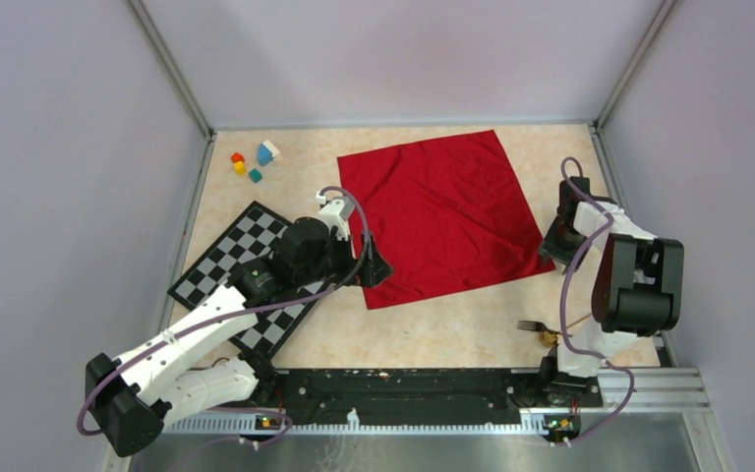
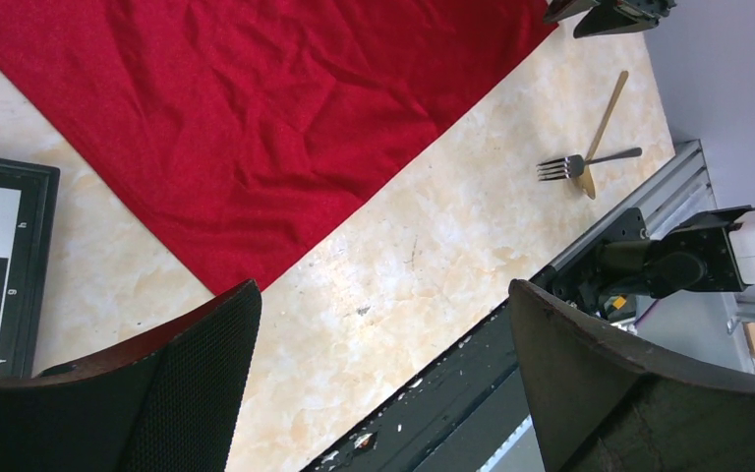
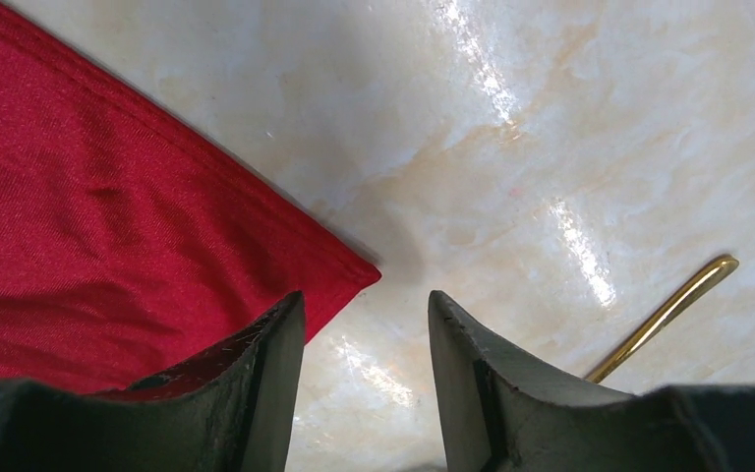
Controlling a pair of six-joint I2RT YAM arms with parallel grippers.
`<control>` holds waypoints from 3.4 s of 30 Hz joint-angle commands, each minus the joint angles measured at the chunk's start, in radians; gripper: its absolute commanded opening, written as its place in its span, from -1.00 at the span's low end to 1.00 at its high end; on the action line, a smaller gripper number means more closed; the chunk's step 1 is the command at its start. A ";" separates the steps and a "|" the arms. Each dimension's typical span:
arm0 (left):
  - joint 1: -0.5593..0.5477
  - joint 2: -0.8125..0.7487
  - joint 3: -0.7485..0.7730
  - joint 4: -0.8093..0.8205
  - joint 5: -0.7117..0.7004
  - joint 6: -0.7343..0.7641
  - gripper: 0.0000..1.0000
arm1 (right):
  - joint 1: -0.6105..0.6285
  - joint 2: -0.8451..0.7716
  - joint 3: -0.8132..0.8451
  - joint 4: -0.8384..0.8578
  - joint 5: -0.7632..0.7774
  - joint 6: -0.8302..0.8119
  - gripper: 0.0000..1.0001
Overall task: Fold the napkin into a case and place the utensils inside
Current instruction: Pick up the flattened napkin from the center of the board.
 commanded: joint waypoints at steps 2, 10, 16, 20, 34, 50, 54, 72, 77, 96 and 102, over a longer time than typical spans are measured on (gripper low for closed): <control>0.002 -0.014 -0.012 0.011 -0.015 0.022 0.97 | -0.007 0.039 0.047 0.028 -0.019 -0.015 -0.03; 0.002 -0.015 -0.013 0.007 -0.019 0.023 0.97 | -0.007 0.073 0.037 0.060 -0.027 -0.014 -0.10; 0.003 -0.031 -0.010 -0.006 -0.016 0.008 0.97 | -0.007 0.070 -0.050 0.130 -0.075 0.014 -0.36; 0.002 -0.029 -0.021 -0.014 -0.014 -0.007 0.97 | -0.007 0.036 -0.110 0.204 -0.082 0.025 -0.72; 0.000 0.349 0.075 -0.395 -0.137 -0.492 0.77 | 0.006 -0.227 -0.232 0.169 -0.083 0.166 -1.00; 0.005 0.712 0.300 -0.604 -0.157 -0.956 0.13 | 0.048 -0.458 -0.312 0.194 -0.037 0.236 -1.00; 0.006 0.759 0.310 -0.604 -0.151 -0.991 0.07 | 0.048 -0.460 -0.332 0.214 -0.059 0.227 -1.00; 0.020 0.794 0.216 -0.527 -0.168 -1.013 0.03 | 0.048 -0.441 -0.336 0.228 -0.060 0.202 -1.00; 0.033 0.801 0.158 -0.474 -0.163 -1.014 -0.12 | 0.048 -0.452 -0.338 0.214 -0.056 0.201 -1.00; 0.098 0.268 0.240 -0.182 -0.217 -0.472 -1.00 | 0.048 -0.891 -0.073 0.078 -0.407 0.077 -1.00; 0.098 -0.088 0.345 -0.042 -0.086 -0.235 -1.00 | 0.048 -1.133 0.217 0.015 -0.495 0.078 -1.00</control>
